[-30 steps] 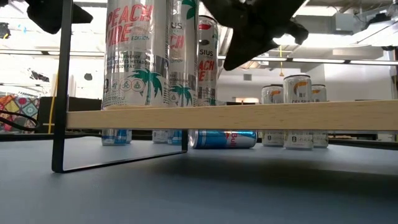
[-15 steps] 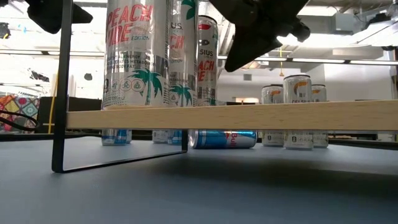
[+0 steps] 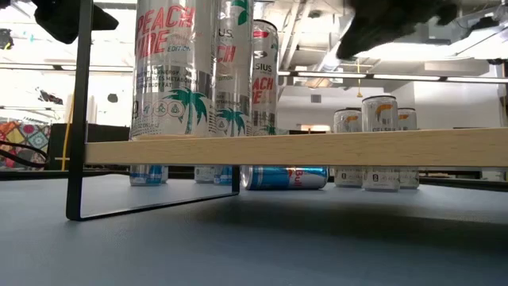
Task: Place canned beverage on shelf
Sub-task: Adjust the white pink soda cans on the shelf, then put the bottom white yellow soda can on the shelf
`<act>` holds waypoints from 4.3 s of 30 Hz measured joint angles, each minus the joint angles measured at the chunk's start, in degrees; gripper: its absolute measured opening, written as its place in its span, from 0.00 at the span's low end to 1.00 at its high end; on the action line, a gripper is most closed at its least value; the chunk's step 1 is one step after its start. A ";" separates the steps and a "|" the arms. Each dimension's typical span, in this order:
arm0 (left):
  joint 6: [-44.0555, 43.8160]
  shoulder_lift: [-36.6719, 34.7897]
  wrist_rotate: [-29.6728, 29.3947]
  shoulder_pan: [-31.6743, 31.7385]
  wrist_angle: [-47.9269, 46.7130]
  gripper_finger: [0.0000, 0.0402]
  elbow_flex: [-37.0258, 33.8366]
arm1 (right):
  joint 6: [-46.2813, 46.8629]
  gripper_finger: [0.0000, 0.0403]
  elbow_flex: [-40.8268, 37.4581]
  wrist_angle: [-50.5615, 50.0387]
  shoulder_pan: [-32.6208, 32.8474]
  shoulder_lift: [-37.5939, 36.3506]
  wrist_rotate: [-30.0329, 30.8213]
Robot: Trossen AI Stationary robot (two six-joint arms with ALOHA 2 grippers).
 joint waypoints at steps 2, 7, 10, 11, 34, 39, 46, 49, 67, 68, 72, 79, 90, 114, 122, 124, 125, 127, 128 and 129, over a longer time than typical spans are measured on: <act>0.48 0.00 0.00 0.00 0.08 0.87 0.00 | 5.42 0.00 -0.02 -4.06 1.50 -0.26 1.48; 0.67 -0.02 0.02 0.00 0.46 0.87 0.00 | 6.67 0.00 -0.02 -3.37 4.01 -3.35 2.46; 0.80 -0.02 0.55 0.00 1.91 0.87 0.00 | -1.17 0.00 -0.06 2.35 4.12 -5.95 1.16; 1.20 -0.02 0.58 0.00 2.42 0.87 0.00 | -5.72 0.00 -0.07 4.65 3.95 -7.06 -0.40; 3.17 -0.02 1.01 0.00 3.52 0.87 0.02 | -48.31 0.00 -41.70 83.19 -6.90 -28.20 -9.88; 2.90 -0.02 1.04 0.00 3.30 0.87 0.02 | -47.78 0.00 -41.38 84.49 -10.01 -23.72 -10.79; 4.11 -0.02 1.03 0.00 3.06 0.87 0.02 | -48.26 0.00 -38.34 86.96 -11.81 -17.58 -14.20; 4.22 -0.02 1.03 0.00 3.05 0.87 0.02 | -48.26 0.00 -37.42 86.84 -12.12 -16.22 -14.43; 4.43 -0.02 1.03 0.00 3.03 0.87 0.02 | -54.29 0.00 -36.89 93.12 -14.03 -16.00 -21.93; 4.44 -0.02 1.03 0.00 3.03 0.87 0.02 | -54.29 0.00 -36.89 93.16 -13.97 -16.00 -22.00; 4.48 -0.02 1.03 0.00 3.03 0.87 0.02 | -54.25 0.00 -36.89 93.22 -13.61 -16.00 -22.13; 4.48 -0.02 1.03 0.00 3.03 0.87 0.02 | -54.24 0.00 -36.89 93.31 -12.96 -16.00 -23.50; 4.36 -0.02 0.62 0.00 3.03 0.87 0.02 | -53.62 0.00 -36.94 93.04 -11.01 -16.22 -23.68; 4.69 -12.47 4.30 4.02 -11.78 0.87 7.17 | -45.25 0.31 -15.01 15.27 -18.88 -41.36 -31.75; 2.71 -12.12 5.13 4.00 -14.51 0.87 7.17 | -51.75 0.76 -11.43 5.66 -25.94 -39.04 -46.84; 2.71 -11.98 5.15 4.00 -14.73 0.87 7.17 | -53.92 0.81 -11.45 4.09 -27.67 -37.89 -47.54; 2.71 -11.98 5.14 4.00 -14.73 0.87 7.17 | -54.59 0.83 -11.43 3.43 -28.83 -37.06 -47.69; 2.71 -11.96 5.18 3.98 -14.78 0.87 7.17 | -55.60 0.85 -11.43 0.88 -31.16 -35.62 -47.71; 2.71 -11.96 5.42 3.93 -14.78 0.87 7.17 | -55.91 0.85 -11.45 -0.21 -32.40 -34.76 -47.70; 2.71 -11.98 5.73 3.93 -14.77 0.87 7.17 | -56.64 0.86 -11.45 -0.85 -33.58 -33.89 -47.70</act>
